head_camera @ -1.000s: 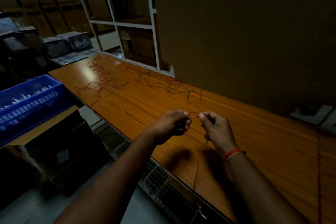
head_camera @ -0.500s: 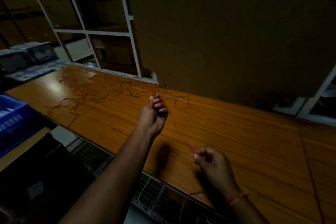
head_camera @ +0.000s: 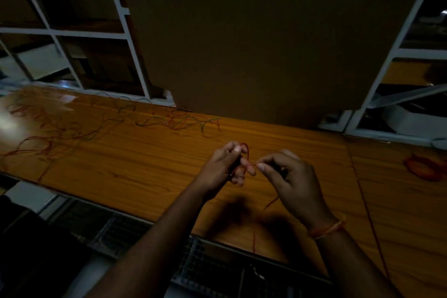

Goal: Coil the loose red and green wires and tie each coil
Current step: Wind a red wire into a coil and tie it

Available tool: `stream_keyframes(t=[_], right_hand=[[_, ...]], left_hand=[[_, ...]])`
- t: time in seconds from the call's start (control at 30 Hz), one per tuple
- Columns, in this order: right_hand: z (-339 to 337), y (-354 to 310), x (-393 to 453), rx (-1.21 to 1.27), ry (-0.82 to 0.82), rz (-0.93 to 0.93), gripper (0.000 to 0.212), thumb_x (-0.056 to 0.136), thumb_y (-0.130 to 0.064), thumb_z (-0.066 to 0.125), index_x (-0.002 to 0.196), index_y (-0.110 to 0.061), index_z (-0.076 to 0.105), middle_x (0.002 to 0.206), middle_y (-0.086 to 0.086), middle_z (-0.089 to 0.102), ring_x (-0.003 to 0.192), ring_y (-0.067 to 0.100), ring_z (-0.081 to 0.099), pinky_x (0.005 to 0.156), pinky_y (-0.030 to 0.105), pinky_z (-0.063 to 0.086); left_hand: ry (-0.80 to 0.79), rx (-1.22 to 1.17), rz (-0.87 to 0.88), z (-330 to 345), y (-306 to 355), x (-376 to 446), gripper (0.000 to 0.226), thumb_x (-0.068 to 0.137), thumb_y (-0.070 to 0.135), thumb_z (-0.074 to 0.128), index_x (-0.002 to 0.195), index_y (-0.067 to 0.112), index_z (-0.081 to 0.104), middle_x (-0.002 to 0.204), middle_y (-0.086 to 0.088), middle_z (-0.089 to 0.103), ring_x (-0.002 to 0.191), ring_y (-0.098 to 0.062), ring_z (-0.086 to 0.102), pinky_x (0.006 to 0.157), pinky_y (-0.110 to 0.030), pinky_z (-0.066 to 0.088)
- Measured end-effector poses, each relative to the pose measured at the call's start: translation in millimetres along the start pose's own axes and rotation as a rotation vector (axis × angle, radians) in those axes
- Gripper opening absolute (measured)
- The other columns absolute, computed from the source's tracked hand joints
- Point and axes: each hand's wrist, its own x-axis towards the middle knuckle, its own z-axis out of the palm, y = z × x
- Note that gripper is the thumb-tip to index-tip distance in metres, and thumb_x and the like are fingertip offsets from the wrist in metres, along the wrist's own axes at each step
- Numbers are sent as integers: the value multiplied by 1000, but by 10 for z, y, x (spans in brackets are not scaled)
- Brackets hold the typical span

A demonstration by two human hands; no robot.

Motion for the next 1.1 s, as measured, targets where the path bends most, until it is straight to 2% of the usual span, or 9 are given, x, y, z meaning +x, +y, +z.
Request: stream_keyframes(t=[0.07, 0.17, 0.33, 0.43, 0.6, 0.73, 0.87, 1.0, 1.1], right_hand=[[-96, -11, 32, 5, 24, 10, 10, 91, -18, 74, 94, -28, 75, 88, -13, 63, 85, 7, 62, 66, 13, 44], [-254, -10, 51, 31, 36, 11, 12, 90, -15, 76, 92, -27, 74, 89, -12, 64, 86, 4, 62, 68, 12, 45], [-555, 198, 27, 49, 50, 122, 8, 89, -26, 76, 96, -29, 73, 96, -12, 68, 90, 2, 64, 75, 23, 55], [-758, 339, -19, 170, -44, 261, 5, 92, -31, 73, 97, -33, 73, 96, -12, 73, 93, -1, 67, 82, 27, 57], [-1093, 514, -106, 330, -139, 296, 15, 99, -26, 64, 89, -17, 72, 75, -13, 68, 72, -3, 59, 67, 17, 45], [-1226, 642, -153, 596, -185, 469, 21, 102, -30, 57, 98, -14, 70, 84, 1, 68, 77, 11, 57, 67, 28, 42], [-1345, 703, -80, 816, -105, 495, 17, 98, -27, 62, 84, -19, 67, 73, 1, 58, 60, 10, 44, 52, 23, 31], [-1547, 685, 91, 817, -35, 457, 17, 95, -29, 67, 82, -18, 68, 71, 4, 52, 56, 9, 40, 50, 22, 28], [-1681, 644, 234, 768, 56, 405, 18, 97, -26, 65, 87, -12, 70, 63, 0, 44, 55, 12, 38, 51, 25, 30]], left_hand=[[-30, -19, -1, 130, 16, -16, 27, 111, 26, 35, 116, 3, 50, 71, -15, 63, 42, -12, 40, 44, -24, 28], [-51, -106, -23, 296, 37, -25, 26, 110, 24, 37, 112, 5, 54, 66, -13, 56, 39, -9, 31, 46, -29, 17], [-62, -169, -39, 703, 89, -29, 26, 109, 25, 37, 101, 10, 56, 61, -3, 35, 48, -13, 24, 51, -33, 14], [-48, -204, -44, 964, 124, -7, 30, 109, 25, 37, 97, 8, 58, 59, -1, 29, 47, -12, 23, 50, -30, 16], [-117, -228, -48, 1320, 130, 21, 33, 109, 26, 38, 98, 6, 61, 54, 1, 30, 44, -10, 23, 48, -24, 21], [-148, -274, -8, 1582, 156, 61, 32, 111, 23, 35, 106, 4, 60, 53, 1, 31, 43, -10, 25, 47, -23, 28], [-185, -319, 1, 1799, 265, 156, 35, 112, 26, 34, 107, 2, 59, 48, 4, 32, 38, -8, 25, 44, -22, 26], [-267, -395, -9, 1927, 458, 331, 42, 112, 31, 30, 102, 4, 60, 45, 6, 33, 36, -8, 24, 43, -22, 23], [-300, -596, -91, 1974, 572, 470, 35, 110, 30, 32, 95, 10, 56, 48, 9, 38, 38, -5, 33, 47, -23, 22]])
